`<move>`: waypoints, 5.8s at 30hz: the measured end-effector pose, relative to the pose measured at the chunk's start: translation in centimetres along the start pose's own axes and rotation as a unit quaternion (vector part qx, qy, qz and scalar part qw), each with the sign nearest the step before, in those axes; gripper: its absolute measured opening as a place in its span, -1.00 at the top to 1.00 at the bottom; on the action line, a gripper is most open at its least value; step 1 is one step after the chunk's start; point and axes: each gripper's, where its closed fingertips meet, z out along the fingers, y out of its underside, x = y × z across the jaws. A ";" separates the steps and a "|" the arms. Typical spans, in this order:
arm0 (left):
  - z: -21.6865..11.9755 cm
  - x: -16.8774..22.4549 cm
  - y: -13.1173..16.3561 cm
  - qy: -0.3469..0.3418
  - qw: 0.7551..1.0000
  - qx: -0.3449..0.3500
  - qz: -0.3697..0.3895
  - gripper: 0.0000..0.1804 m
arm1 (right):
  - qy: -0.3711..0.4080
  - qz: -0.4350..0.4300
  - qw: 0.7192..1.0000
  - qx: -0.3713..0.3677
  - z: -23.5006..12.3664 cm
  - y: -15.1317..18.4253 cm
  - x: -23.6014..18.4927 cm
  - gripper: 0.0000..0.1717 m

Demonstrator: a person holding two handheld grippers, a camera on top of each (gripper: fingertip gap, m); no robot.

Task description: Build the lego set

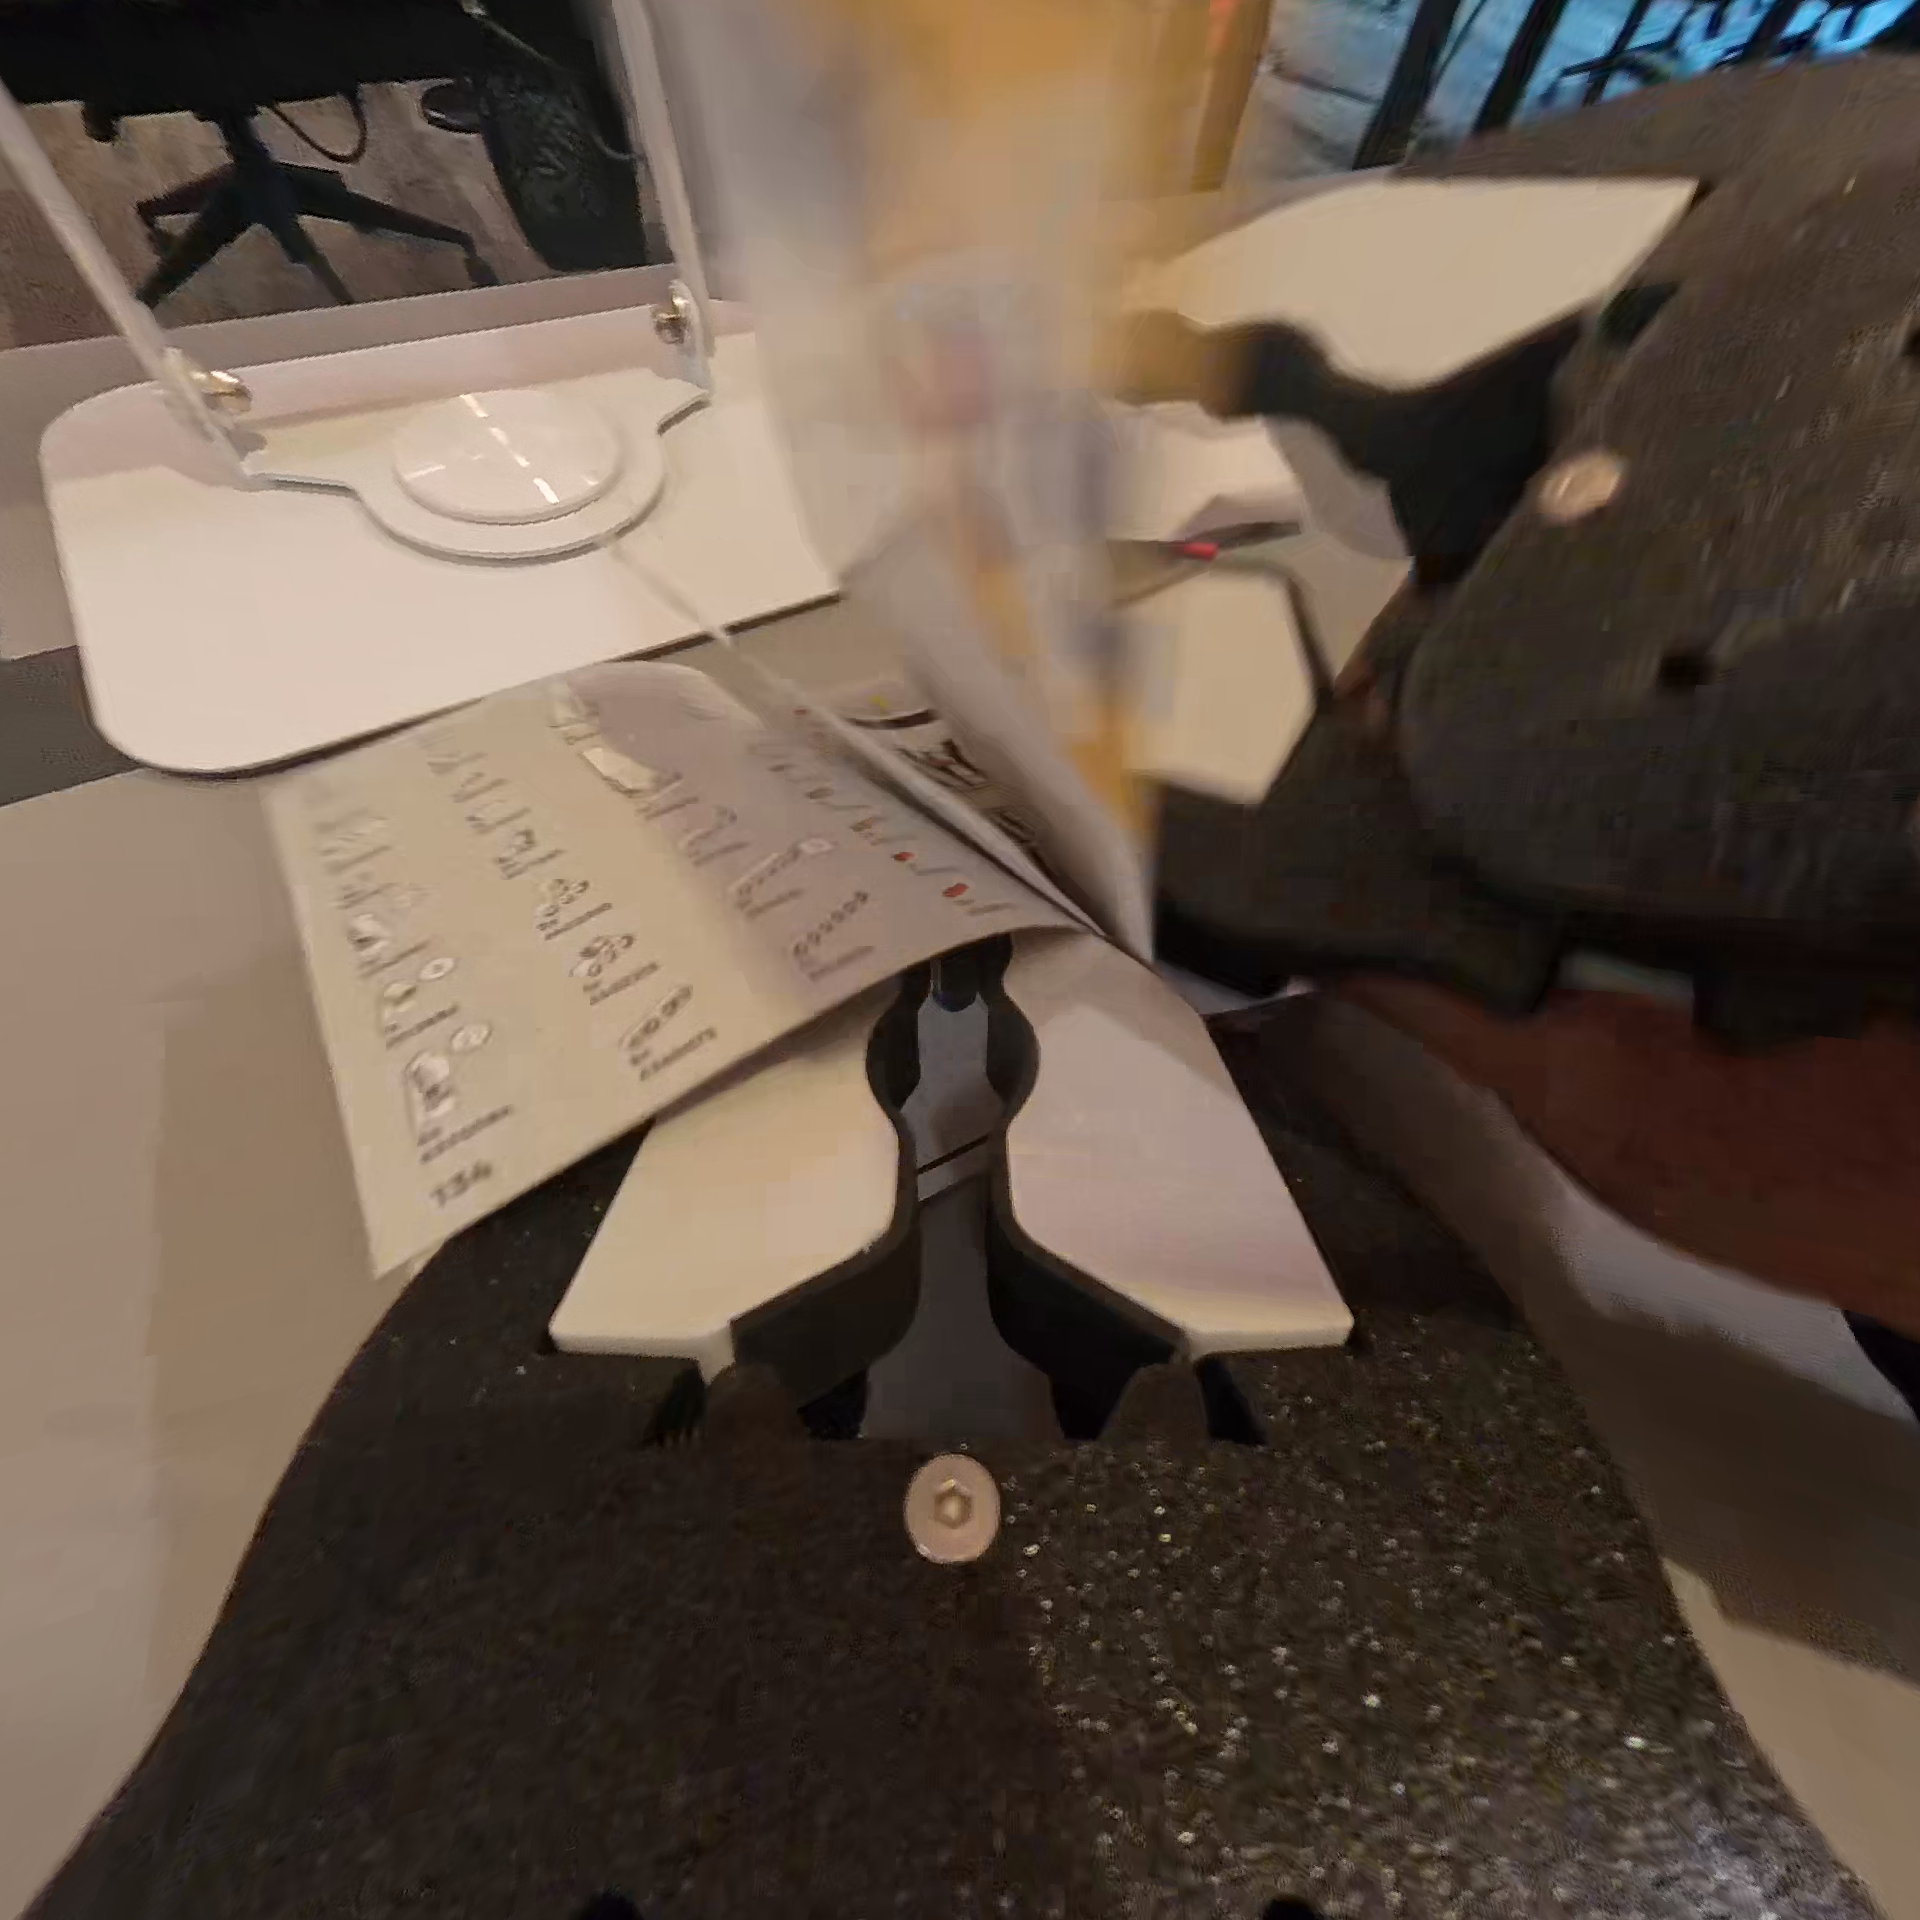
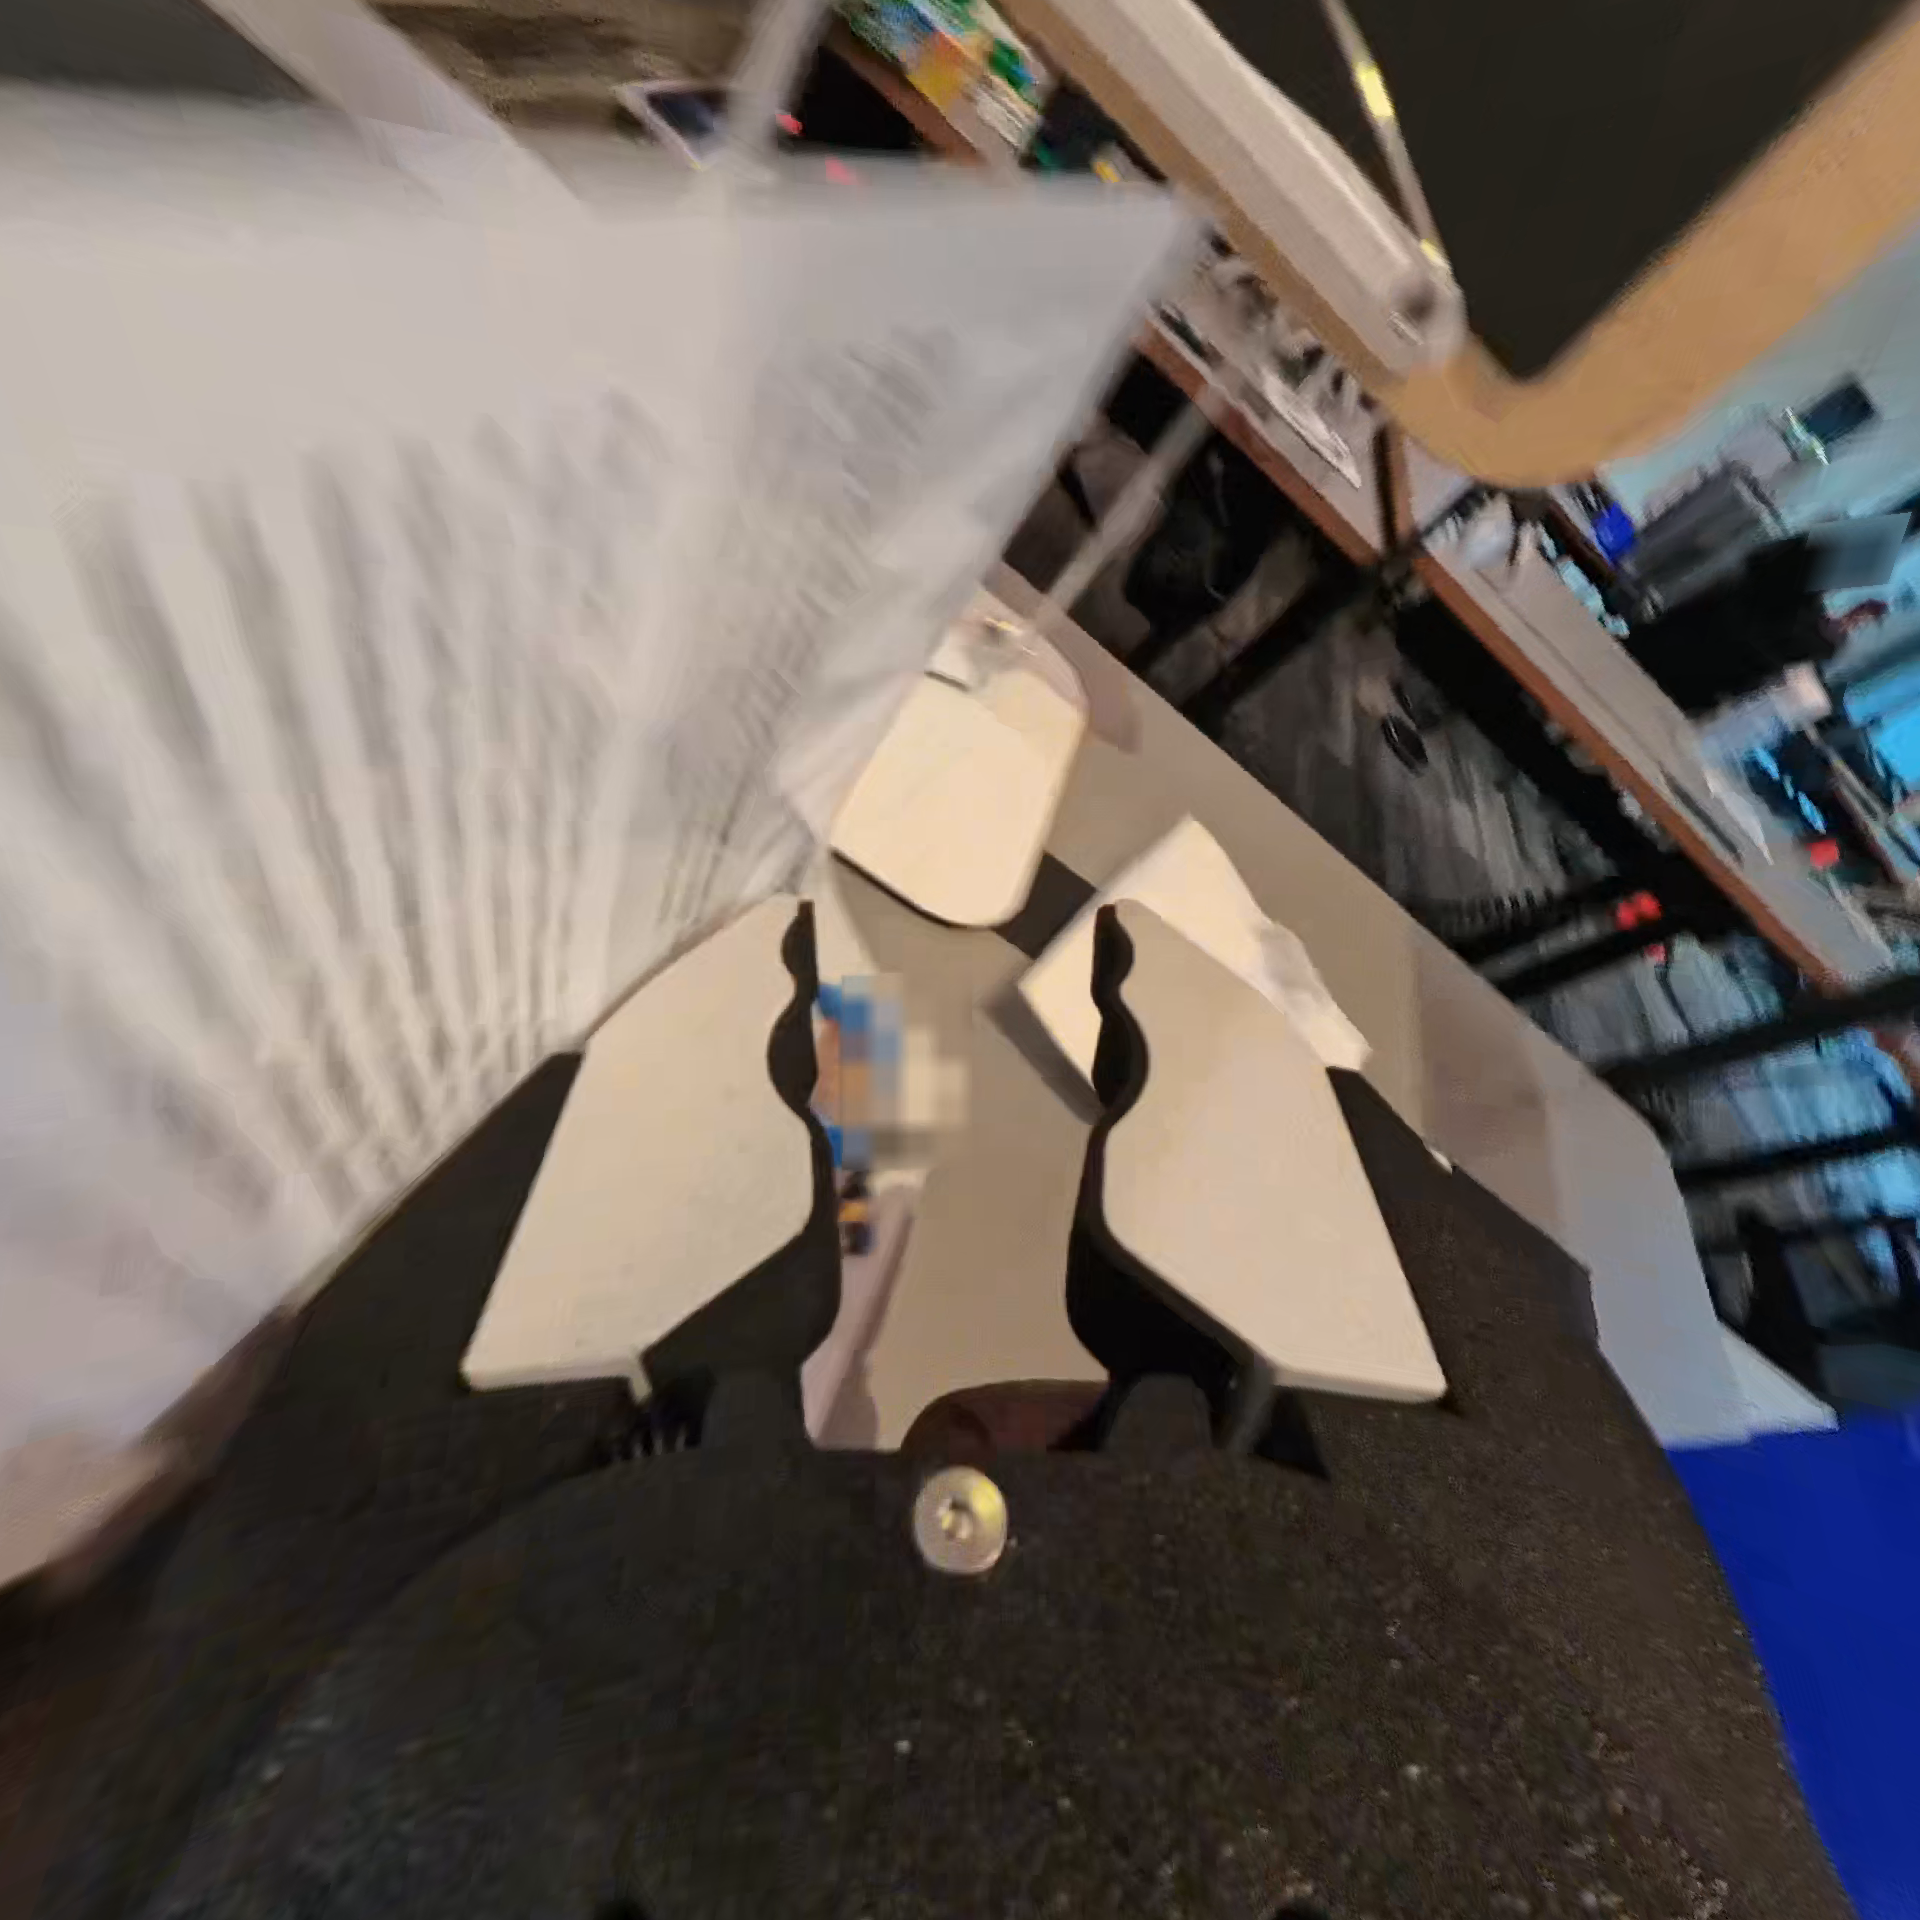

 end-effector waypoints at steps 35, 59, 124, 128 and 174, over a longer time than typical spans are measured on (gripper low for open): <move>-0.5 -1.1 0.7 0.013 1.000 -0.019 0.001 0.92 | -0.155 0.307 0.931 -0.126 4.4 10.4 7.1 0.58; -0.7 -0.3 0.6 0.027 0.999 -0.011 0.025 0.92 | -0.158 0.188 0.958 -0.146 2.6 11.0 4.7 0.96; -9.2 12.9 10.7 0.347 0.885 -0.226 0.211 0.92 | -0.303 -0.125 0.941 0.085 -20.9 11.1 -8.2 0.96; -9.6 12.9 11.0 0.354 0.875 -0.238 0.229 0.88 | -0.311 -0.128 0.938 0.084 -21.1 11.1 -8.5 0.96; -15.4 17.9 4.4 0.648 0.748 -0.121 -0.081 0.97 | -0.336 -0.081 0.870 0.350 -27.5 6.4 -6.0 0.87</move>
